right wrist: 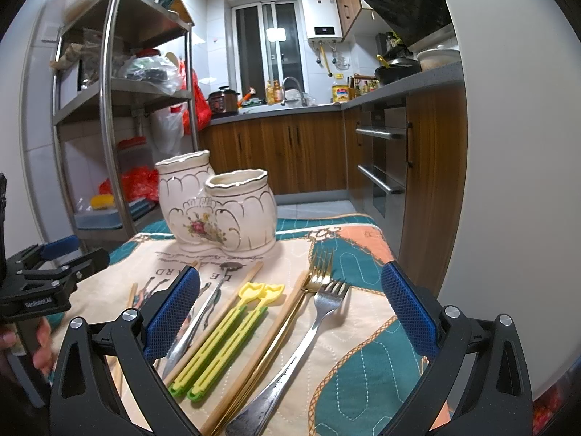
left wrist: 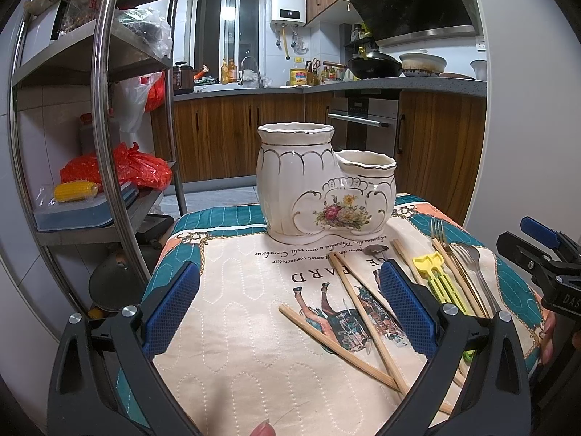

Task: Organize utensils

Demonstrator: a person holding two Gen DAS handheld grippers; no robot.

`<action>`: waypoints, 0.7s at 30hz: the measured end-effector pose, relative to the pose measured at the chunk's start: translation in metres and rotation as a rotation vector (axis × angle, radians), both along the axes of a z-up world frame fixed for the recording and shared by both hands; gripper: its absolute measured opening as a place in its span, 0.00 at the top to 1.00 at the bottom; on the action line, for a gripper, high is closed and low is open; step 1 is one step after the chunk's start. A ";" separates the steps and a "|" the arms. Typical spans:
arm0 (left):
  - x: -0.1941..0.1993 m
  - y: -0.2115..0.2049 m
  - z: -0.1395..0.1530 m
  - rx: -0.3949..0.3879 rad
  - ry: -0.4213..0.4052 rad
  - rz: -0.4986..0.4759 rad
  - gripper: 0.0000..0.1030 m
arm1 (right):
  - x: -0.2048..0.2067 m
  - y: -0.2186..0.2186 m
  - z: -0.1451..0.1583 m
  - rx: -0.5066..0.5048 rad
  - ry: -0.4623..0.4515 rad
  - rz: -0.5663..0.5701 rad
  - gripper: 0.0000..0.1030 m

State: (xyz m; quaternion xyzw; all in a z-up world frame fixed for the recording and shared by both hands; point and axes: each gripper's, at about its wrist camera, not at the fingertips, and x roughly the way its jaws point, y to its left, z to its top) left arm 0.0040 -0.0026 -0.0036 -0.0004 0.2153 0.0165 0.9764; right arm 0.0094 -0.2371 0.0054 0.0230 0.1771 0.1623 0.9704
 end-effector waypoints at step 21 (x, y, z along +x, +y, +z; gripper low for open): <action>0.001 0.001 -0.002 0.003 0.024 0.004 0.05 | 0.010 0.005 -0.003 -0.004 0.083 -0.018 0.04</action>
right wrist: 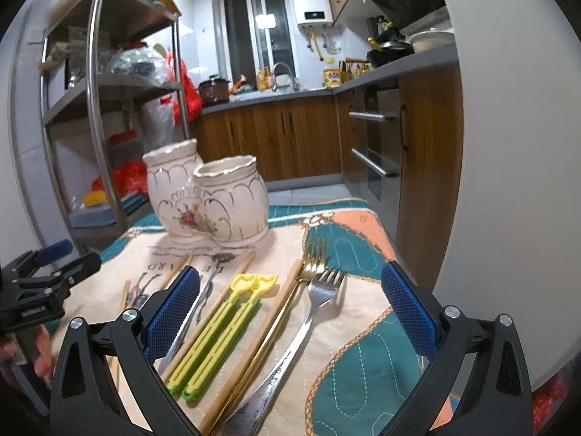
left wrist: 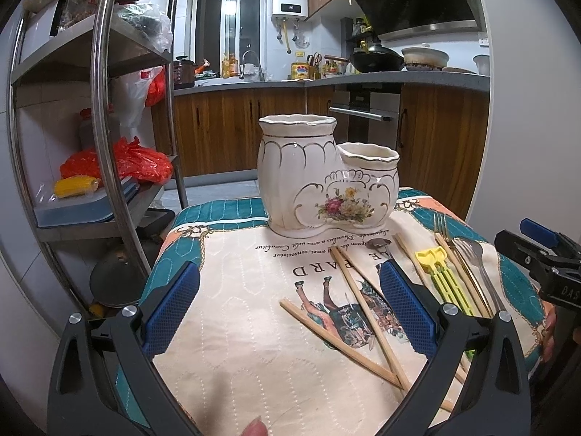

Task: Organize utensils

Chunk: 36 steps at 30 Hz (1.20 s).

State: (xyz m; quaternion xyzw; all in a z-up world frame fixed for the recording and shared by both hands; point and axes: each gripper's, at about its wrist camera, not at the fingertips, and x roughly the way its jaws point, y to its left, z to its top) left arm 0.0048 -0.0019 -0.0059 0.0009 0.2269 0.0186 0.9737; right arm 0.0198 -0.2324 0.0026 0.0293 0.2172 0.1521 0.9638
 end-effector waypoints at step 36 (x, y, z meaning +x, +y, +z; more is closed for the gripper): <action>0.041 0.005 -0.008 -0.122 0.462 -0.100 0.30 | 0.059 -0.016 -0.004 -0.068 0.447 -0.043 0.50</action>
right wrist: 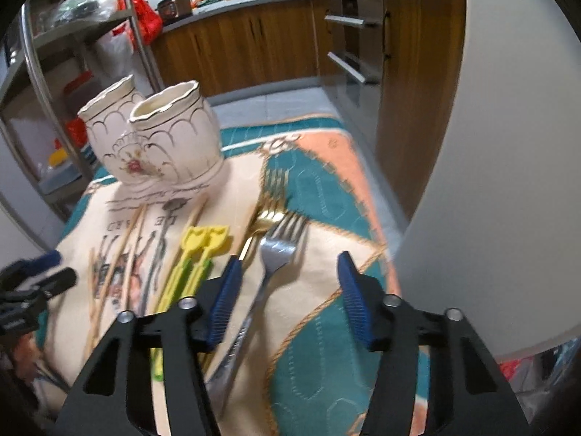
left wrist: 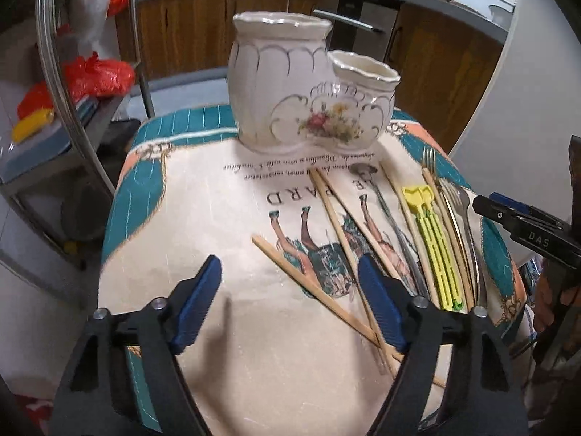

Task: Organize utensils
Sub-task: 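Close the right gripper on the silver fork while the left gripper grasps a wooden chopstick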

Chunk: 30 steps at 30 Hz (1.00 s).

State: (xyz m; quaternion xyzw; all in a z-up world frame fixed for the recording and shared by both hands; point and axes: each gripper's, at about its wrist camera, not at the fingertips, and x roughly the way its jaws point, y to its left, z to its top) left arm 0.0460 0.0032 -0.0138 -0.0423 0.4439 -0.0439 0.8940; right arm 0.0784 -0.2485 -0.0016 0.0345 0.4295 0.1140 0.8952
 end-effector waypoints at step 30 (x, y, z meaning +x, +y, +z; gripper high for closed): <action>0.045 -0.012 -0.008 0.105 0.107 -0.164 1.00 | 0.022 0.010 -0.016 0.030 0.061 0.128 0.96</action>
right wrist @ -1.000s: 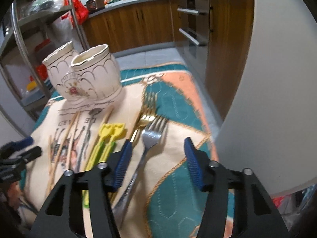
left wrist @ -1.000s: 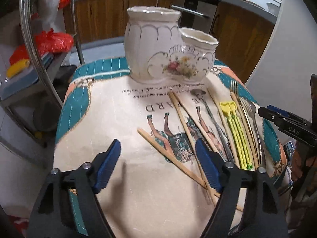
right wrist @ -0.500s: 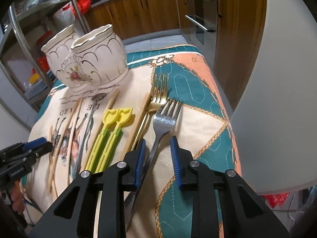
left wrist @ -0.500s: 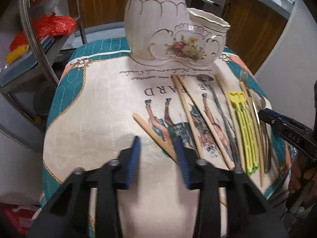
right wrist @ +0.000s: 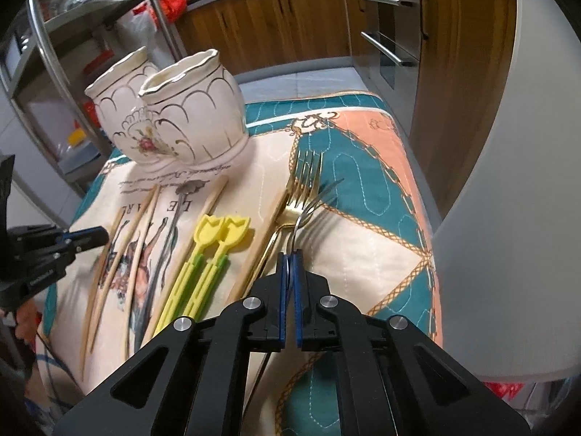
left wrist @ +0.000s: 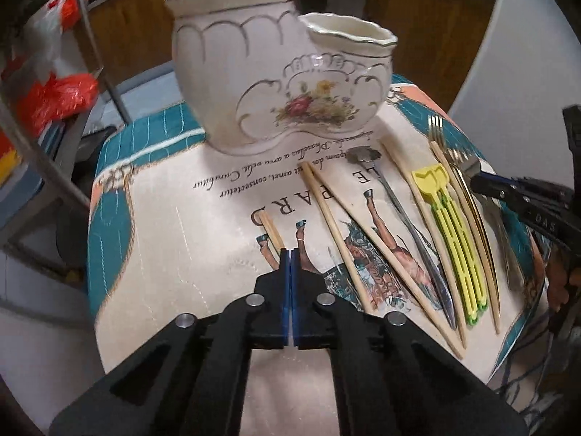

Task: Organize utensils
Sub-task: 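Close the right gripper on the silver fork while the left gripper grasps a wooden chopstick, then lift the silver fork toward the small pot while the left gripper carries the chopstick to the tall pot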

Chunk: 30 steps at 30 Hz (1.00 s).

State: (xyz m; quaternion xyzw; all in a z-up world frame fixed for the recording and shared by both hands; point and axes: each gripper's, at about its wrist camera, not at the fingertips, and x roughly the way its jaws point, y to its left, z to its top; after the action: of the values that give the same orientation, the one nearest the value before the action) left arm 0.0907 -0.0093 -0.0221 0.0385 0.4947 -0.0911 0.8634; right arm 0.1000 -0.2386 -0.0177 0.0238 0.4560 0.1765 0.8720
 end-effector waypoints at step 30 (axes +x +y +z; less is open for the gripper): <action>-0.051 0.012 0.032 -0.058 -0.235 -0.065 0.94 | -0.037 -0.004 0.036 0.071 -0.217 0.050 0.96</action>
State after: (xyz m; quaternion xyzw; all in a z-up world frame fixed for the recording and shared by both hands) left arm 0.0395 0.0031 0.0097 0.0398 0.3859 -0.1282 0.9127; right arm 0.0635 -0.2428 0.0179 0.0241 0.3529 0.2156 0.9102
